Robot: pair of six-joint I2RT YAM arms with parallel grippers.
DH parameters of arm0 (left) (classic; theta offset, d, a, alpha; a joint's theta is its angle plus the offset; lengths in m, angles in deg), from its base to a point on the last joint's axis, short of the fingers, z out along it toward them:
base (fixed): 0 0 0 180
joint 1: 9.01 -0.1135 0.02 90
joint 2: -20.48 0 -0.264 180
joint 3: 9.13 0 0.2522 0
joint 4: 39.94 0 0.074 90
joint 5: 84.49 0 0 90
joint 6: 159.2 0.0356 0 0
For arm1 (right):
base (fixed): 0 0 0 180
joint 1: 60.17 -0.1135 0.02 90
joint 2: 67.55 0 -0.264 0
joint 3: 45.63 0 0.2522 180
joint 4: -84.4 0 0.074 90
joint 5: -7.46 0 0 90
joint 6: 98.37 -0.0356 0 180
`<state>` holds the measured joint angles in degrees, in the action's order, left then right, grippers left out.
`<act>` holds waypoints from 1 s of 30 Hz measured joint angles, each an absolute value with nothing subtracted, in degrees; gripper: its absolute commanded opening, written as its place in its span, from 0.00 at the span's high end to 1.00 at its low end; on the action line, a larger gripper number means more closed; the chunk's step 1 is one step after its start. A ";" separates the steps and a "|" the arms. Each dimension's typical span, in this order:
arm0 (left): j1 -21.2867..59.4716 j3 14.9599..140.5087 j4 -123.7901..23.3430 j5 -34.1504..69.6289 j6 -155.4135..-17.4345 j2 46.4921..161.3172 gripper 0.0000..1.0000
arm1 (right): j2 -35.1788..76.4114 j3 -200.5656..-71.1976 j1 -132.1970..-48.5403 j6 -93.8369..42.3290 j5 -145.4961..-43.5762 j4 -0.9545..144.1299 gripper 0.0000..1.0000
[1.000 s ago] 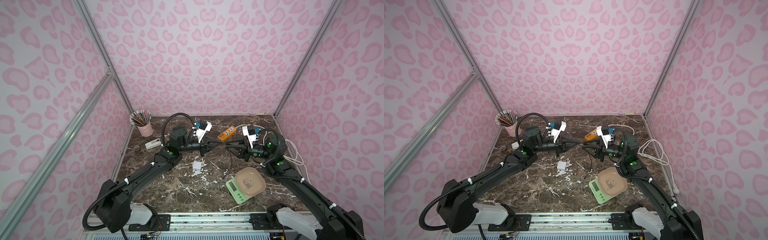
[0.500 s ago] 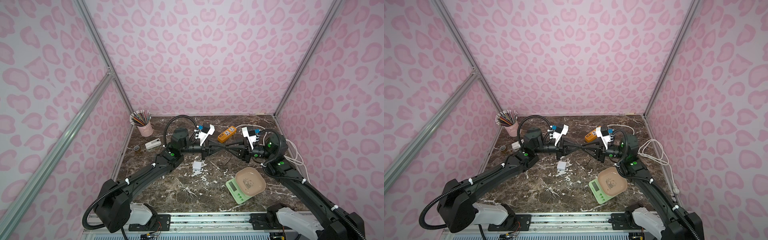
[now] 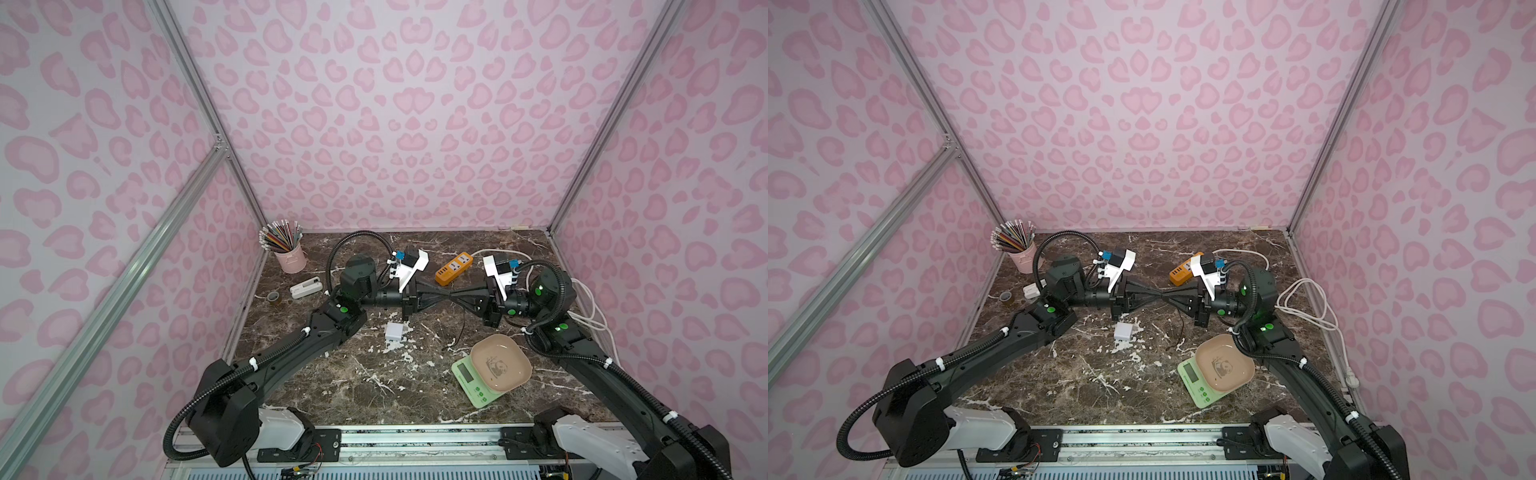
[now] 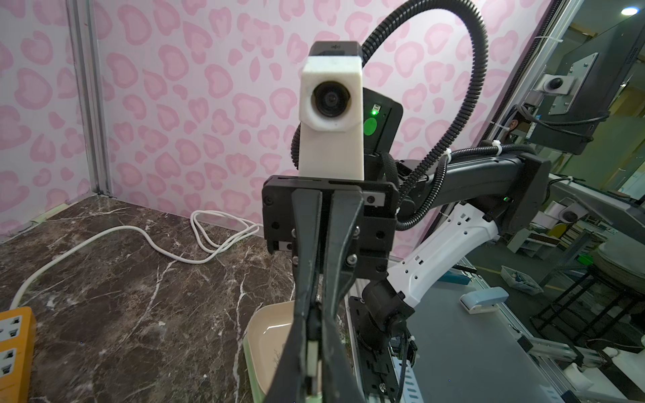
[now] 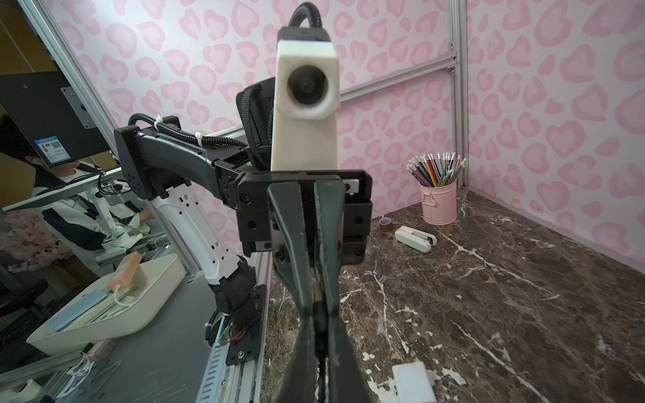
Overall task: Charge the electronic scale
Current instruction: Pick up the charging cable from the center of the board, then adjust the plug at the center of the board.
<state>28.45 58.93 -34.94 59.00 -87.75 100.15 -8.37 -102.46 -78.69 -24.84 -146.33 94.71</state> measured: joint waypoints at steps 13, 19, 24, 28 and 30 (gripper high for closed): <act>28.34 50.98 -35.29 36.45 -86.37 89.14 0.11 | -5.09 -102.68 -74.73 -24.95 -140.14 90.84 1.00; 28.88 43.90 -39.09 17.94 -87.73 89.77 0.12 | 0.79 -104.76 -70.89 -28.12 -133.50 85.95 1.00; 30.61 39.13 -43.92 9.35 -89.10 94.03 0.07 | 2.10 -104.69 -70.60 -28.97 -132.49 83.85 1.00; 30.52 37.38 -44.27 4.82 -88.71 98.78 0.07 | 2.12 -104.67 -70.54 -28.90 -131.35 83.72 1.00; 30.59 38.21 -45.45 3.47 -88.73 102.49 0.07 | 2.16 -104.67 -70.54 -28.88 -131.11 83.57 1.00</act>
